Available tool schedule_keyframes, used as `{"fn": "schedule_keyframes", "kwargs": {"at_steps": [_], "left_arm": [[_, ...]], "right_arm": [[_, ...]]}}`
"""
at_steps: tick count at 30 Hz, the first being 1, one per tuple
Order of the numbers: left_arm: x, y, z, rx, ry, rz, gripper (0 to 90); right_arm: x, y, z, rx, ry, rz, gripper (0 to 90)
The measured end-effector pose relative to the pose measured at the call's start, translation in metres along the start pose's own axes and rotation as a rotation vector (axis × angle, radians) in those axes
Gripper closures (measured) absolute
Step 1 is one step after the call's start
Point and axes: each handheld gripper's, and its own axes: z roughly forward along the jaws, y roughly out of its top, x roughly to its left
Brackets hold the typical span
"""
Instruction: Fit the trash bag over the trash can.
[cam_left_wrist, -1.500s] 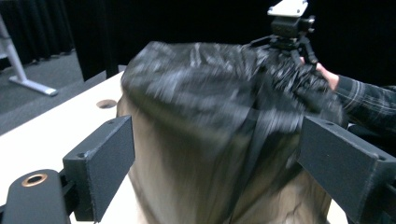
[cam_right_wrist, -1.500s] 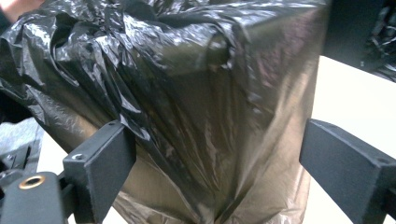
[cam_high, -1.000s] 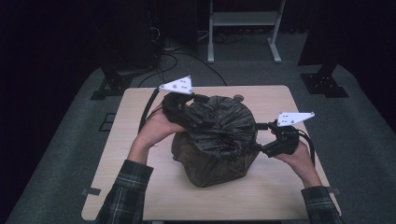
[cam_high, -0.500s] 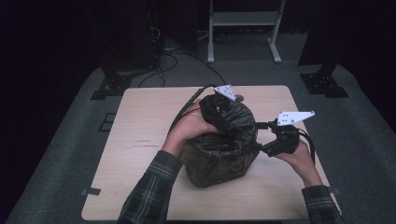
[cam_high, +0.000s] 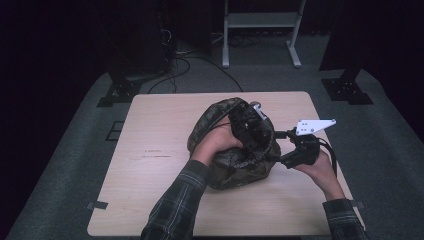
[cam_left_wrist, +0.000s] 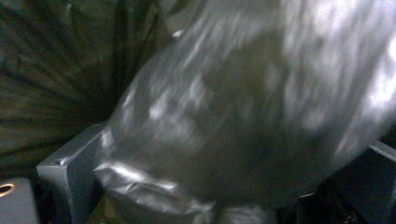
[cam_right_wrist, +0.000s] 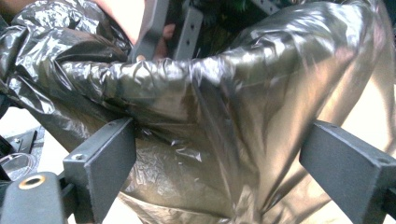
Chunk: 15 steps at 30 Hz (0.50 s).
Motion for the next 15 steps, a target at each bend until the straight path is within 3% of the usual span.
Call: {"fn": "schedule_keyframes", "kwargs": {"at_steps": [2, 7, 11, 15], "left_arm": [[-0.002, 0.001, -0.002, 0.003, 0.013, 0.008, 1.0], [-0.008, 0.000, -0.026, -0.070, 0.008, 0.010, 1.0], [-0.013, -0.006, -0.042, -0.087, -0.017, 0.019, 1.0], [-0.019, -0.011, -0.047, -0.086, -0.059, 0.049, 1.0]], "right_arm": [[0.000, 0.000, 0.000, -0.001, 0.000, 0.004, 9.7], [-0.001, 0.000, -0.003, -0.006, -0.009, 0.006, 9.7], [0.000, 0.000, -0.004, -0.004, -0.012, 0.003, 9.7], [0.002, 0.000, -0.005, -0.004, -0.014, 0.005, 9.7]]}}
